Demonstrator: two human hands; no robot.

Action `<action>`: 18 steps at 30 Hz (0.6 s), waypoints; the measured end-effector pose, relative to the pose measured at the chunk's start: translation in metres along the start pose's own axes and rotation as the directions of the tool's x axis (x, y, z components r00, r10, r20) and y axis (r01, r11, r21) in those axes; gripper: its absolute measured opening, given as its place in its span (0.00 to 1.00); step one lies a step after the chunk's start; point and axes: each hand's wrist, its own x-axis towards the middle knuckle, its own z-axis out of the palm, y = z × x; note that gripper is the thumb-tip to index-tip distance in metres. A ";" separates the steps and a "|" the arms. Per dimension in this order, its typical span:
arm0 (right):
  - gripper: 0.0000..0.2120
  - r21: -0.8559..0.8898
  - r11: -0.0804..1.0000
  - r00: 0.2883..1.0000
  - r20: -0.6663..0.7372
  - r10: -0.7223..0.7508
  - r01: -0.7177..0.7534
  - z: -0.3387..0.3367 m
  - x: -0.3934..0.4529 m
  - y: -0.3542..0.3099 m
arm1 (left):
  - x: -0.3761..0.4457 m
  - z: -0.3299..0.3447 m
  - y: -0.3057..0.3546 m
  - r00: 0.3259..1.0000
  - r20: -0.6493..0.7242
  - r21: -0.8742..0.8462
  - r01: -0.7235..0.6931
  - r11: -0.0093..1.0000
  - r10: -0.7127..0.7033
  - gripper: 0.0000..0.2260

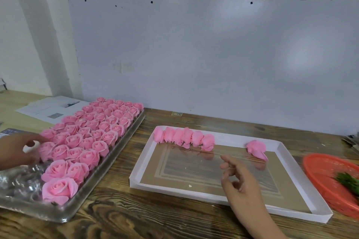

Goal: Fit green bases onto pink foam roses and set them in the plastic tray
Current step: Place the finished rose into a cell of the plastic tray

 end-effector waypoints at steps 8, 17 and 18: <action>0.32 -0.075 0.997 1.000 0.010 -0.025 0.025 0.001 -0.002 -0.004 | -0.108 -0.015 0.171 0.918 -0.084 -0.185 -0.396 0.899 0.387 0.10; 0.22 -0.148 0.989 1.000 0.017 -0.022 0.024 0.002 -0.003 -0.007 | -0.183 0.094 0.269 0.567 0.133 -0.270 -0.769 0.580 0.813 0.14; 0.21 -0.160 0.987 1.000 0.016 -0.016 0.018 0.002 -0.003 -0.007 | -0.184 0.097 0.271 0.557 0.111 -0.234 -0.791 0.566 0.823 0.12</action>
